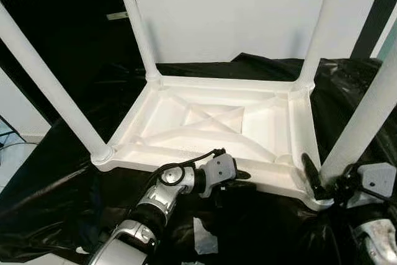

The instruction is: Building children table

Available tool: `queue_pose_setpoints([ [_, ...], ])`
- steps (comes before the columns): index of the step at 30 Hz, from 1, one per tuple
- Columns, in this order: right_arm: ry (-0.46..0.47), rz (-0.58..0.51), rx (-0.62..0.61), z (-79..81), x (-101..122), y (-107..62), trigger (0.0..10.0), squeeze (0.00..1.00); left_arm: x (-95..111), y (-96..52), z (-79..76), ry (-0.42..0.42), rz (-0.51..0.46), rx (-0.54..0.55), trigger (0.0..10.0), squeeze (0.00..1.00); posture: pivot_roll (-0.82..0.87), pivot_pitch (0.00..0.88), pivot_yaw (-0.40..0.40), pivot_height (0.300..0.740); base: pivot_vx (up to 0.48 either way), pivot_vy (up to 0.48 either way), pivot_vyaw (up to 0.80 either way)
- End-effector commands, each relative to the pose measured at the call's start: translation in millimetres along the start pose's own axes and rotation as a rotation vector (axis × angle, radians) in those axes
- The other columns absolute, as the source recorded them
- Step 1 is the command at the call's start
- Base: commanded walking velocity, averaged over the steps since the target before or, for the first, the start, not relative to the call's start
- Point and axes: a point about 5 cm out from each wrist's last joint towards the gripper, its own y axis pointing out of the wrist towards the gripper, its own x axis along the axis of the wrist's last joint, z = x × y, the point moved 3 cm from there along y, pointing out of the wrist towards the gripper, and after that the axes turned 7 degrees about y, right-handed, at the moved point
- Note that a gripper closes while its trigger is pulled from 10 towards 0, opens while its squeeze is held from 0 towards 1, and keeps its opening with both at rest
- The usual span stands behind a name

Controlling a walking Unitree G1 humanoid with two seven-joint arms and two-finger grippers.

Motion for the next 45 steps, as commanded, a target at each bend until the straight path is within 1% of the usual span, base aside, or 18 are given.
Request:
queue_pose_setpoints([
  [1,0.015,0.016,0.044,-1.8,-1.1,1.1,10.0,0.0,-34.5,-4.2,-13.8,-0.101,0.142,0.093,10.0,0.0,-0.17,0.0,0.073,0.74,0.0,0.0,0.0],
  [4,0.018,0.028,0.075,-1.0,-1.8,1.1,10.0,0.0,-34.8,-4.5,-14.3,-0.102,0.142,0.093,10.0,0.0,-0.17,0.0,0.073,0.74,0.0,0.0,0.0],
  [5,0.041,0.072,0.159,1.7,-5.3,0.1,10.0,0.0,-35.7,-5.5,-15.2,-0.105,0.143,0.095,10.0,0.0,-0.17,0.0,0.067,0.74,0.0,0.0,0.0],
  [9,0.061,0.111,0.225,3.4,-8.1,-1.5,10.0,0.0,-36.5,-6.4,-15.6,-0.108,0.143,0.098,10.0,0.0,-0.16,0.0,0.065,0.74,0.0,0.0,0.0],
  [10,0.073,0.147,0.287,4.0,-9.9,-3.4,8.8,0.0,-36.9,-6.5,-15.8,-0.11,0.143,0.101,10.0,0.0,-0.16,0.0,0.066,0.74,0.0,0.0,0.0],
  [12,0.075,0.155,0.301,4.2,-10.2,-3.9,8.8,0.0,-36.9,-6.5,-15.9,-0.111,0.143,0.102,10.0,0.0,-0.16,0.0,0.066,0.74,0.0,0.0,0.0],
  [13,0.078,0.165,0.321,4.1,-10.4,-4.7,5.0,0.0,-37.0,-6.5,-15.9,-0.111,0.143,0.102,10.0,0.0,-0.16,0.0,0.067,0.74,0.0,0.0,0.0],
  [16,0.071,0.169,0.338,2.3,-9.6,-5.0,4.7,0.0,-37.0,-6.4,-16.1,-0.111,0.143,0.102,10.0,0.0,-0.17,0.0,0.068,0.74,0.0,0.0,0.0],
  [17,0.063,0.171,0.359,-1.0,-7.6,-5.1,0.0,0.0,-36.9,-6.2,-15.8,-0.111,0.143,0.102,10.0,0.0,-0.17,0.0,0.07,0.74,0.0,0.0,0.0],
  [22,0.029,0.181,0.374,-16.5,-2.4,-5.5,0.0,0.0,-35.1,-4.7,-13.1,-0.106,0.142,0.104,10.0,0.0,-0.17,0.0,0.07,0.74,0.0,0.0,0.0],
  [26,0.033,0.216,0.377,-21.9,-5.5,-11.7,0.0,0.0,-33.5,-3.7,-12.2,-0.103,0.138,0.104,10.0,0.0,-0.17,0.0,0.068,0.74,0.0,0.0,0.0],
  [34,0.12,0.251,0.367,-9.7,-16.4,-22.0,0.0,0.0,-33.7,-4.6,-12.7,-0.107,0.136,0.107,10.0,0.0,-0.16,0.0,0.069,0.74,0.0,0.0,0.0],
  [37,0.159,0.212,0.284,-6.4,-18.4,-20.0,0.0,0.0,-34.0,-5.1,-12.9,-0.108,0.137,0.107,10.0,0.0,-0.16,0.0,0.068,0.74,0.0,0.0,0.0],
  [39,0.141,0.12,-0.034,-15.8,-21.2,-17.0,0.0,0.0,-34.2,-5.5,-12.5,-0.109,0.139,0.112,10.0,0.0,-0.15,0.0,0.058,0.74,0.0,0.0,0.0],
  [40,0.137,0.1,-0.12,-16.1,-22.2,-18.7,0.0,0.0,-34.2,-5.5,-12.2,-0.109,0.139,0.114,10.0,0.0,-0.15,0.0,0.057,0.74,0.0,0.0,0.0],
  [41,0.148,0.103,-0.18,-4.5,-27.0,-23.9,0.0,0.0,-34.1,-5.7,-11.7,-0.111,0.138,0.12,10.0,0.0,-0.15,0.0,0.057,0.74,0.0,0.0,0.0],
  [44,0.166,0.111,-0.202,6.3,-29.9,-27.8,0.0,0.0,-34.0,-5.7,-11.4,-0.113,0.137,0.123,10.0,0.0,-0.15,0.0,0.056,0.74,0.0,0.0,0.0],
  [45,0.196,0.113,-0.244,19.2,-30.9,-31.7,0.0,0.0,-33.9,-5.6,-11.7,-0.114,0.135,0.124,10.0,0.0,-0.16,0.0,0.055,0.74,0.0,0.0,0.0],
])
